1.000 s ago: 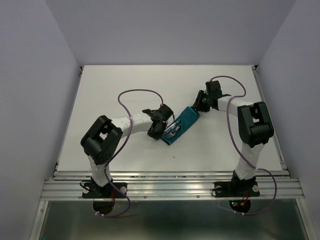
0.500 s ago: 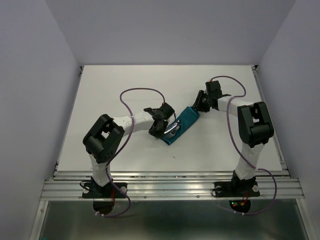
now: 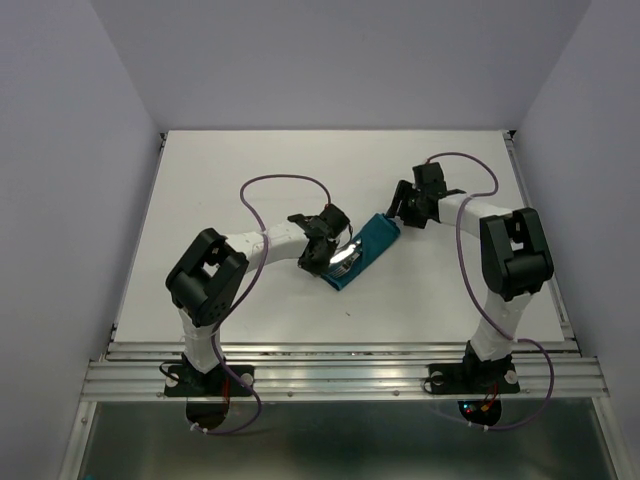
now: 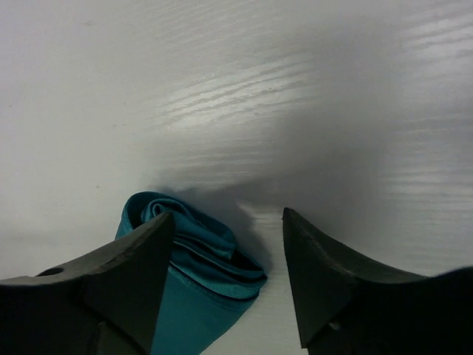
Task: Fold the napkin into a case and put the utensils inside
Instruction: Stuff the fork into the folded napkin.
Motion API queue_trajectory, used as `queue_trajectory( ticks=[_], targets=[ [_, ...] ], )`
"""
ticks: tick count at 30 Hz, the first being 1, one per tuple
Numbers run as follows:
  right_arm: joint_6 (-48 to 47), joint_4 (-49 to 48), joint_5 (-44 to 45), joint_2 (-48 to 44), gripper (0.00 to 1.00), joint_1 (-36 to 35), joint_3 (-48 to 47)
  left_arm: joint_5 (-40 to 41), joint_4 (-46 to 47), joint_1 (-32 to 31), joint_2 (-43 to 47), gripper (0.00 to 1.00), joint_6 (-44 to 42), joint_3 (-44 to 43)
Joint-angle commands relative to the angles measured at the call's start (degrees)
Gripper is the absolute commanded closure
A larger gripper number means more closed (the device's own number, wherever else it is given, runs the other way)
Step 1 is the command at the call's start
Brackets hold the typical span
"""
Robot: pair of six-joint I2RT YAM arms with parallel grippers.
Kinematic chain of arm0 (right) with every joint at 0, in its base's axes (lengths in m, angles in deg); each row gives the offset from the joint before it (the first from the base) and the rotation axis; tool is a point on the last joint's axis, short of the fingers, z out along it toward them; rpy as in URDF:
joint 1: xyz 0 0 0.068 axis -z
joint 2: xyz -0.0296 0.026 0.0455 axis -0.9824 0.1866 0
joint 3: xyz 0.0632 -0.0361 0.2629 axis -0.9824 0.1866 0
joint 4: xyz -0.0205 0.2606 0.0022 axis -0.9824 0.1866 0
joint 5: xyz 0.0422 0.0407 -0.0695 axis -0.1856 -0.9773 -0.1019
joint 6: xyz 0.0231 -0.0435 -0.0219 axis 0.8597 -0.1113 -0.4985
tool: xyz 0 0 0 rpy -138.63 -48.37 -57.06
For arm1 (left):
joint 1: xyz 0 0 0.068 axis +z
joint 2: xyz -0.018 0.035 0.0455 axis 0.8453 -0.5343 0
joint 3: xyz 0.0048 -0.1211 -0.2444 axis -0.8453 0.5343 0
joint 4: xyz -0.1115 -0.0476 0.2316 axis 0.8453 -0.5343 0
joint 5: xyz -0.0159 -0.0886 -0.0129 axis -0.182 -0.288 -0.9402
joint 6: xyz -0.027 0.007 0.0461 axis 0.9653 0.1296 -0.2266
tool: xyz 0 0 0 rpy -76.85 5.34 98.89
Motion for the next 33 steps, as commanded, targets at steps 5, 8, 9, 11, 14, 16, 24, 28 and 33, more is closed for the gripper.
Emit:
queue_trajectory(
  ticks=[5,8,9,11,14,16,24,28,33],
  targets=[
    [0.0,3.3,12.5,-8.6,0.16,0.1,0.1,1.5,-3.5,0.2,8.5,0.95,-0.8,-1.4],
    [-0.3,4.4,12.6,-9.9,0.14,0.1,-0.4,2.6,-4.2,0.2,10.4,0.95,-0.6,-1.6],
    [-0.2,4.5,12.4,-10.3,0.14,0.1,-0.4,2.8,-4.1,0.3,10.9,0.96,-0.6,-1.6],
    [-0.3,4.7,11.8,-11.3,0.14,0.1,-0.4,3.6,-3.8,0.2,11.5,0.97,-0.4,-2.0],
    [-0.7,5.2,10.8,-12.4,0.14,0.1,-0.6,3.2,-2.8,0.7,11.1,1.0,-0.2,-2.6],
    [-1.0,5.8,10.5,-12.8,0.14,0.1,-0.7,3.0,-2.1,0.8,10.2,1.0,-0.1,-3.0],
    [-1.3,6.4,10.9,-14.5,0.14,0.1,0.4,3.3,1.2,0.9,3.3,1.0,-0.2,-6.4],
    [-1.1,6.4,10.3,-14.3,0.14,0.1,0.7,4.3,2.2,0.9,1.0,1.0,-0.2,-7.9],
    [-1.2,6.4,10.0,-13.7,0.14,0.1,1.0,3.4,2.4,0.9,-0.6,1.0,-0.3,-8.2]
  ],
)
